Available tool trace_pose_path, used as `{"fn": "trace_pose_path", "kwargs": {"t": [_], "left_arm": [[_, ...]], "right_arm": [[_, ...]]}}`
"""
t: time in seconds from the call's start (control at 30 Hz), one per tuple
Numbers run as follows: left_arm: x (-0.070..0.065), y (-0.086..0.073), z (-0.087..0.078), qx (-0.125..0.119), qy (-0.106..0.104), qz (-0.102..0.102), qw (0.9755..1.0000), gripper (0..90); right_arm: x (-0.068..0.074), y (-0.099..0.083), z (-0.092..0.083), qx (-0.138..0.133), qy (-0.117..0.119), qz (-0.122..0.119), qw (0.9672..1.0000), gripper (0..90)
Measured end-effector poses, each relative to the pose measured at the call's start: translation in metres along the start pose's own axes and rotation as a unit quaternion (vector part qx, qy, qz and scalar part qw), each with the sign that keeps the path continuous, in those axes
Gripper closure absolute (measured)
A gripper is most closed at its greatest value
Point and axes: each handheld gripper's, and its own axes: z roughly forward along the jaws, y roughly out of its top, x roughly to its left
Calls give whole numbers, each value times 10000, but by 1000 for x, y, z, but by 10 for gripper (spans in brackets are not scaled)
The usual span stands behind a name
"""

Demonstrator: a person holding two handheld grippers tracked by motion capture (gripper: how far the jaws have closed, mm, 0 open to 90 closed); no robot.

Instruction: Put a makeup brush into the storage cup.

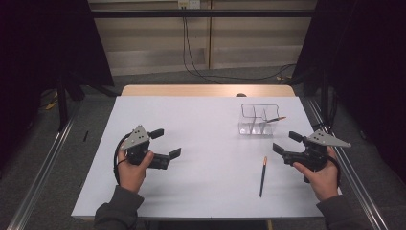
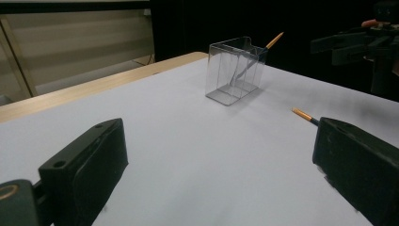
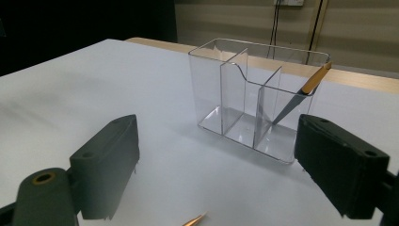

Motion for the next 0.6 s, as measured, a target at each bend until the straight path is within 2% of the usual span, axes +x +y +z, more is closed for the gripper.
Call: {"fn": "trace_pose_path", "kwargs": {"t": [0.23,0.33,0.37,0.6], "left_arm": [[0,-1,1,4,-41,-34,10000,33],[0,-1,1,9,-39,-24,10000,33],[1,-2,1,-27,-106,-24,9999,33],[1,-2,0,26,-104,23,9999,33]], "right_arm": [[7,0,-2,50,24,-207,9998,142],[9,-2,-3,69,41,-223,9997,140],[9,-2,-3,75,52,-210,9997,140],[10,-2,-7,72,58,-209,9997,139]]}}
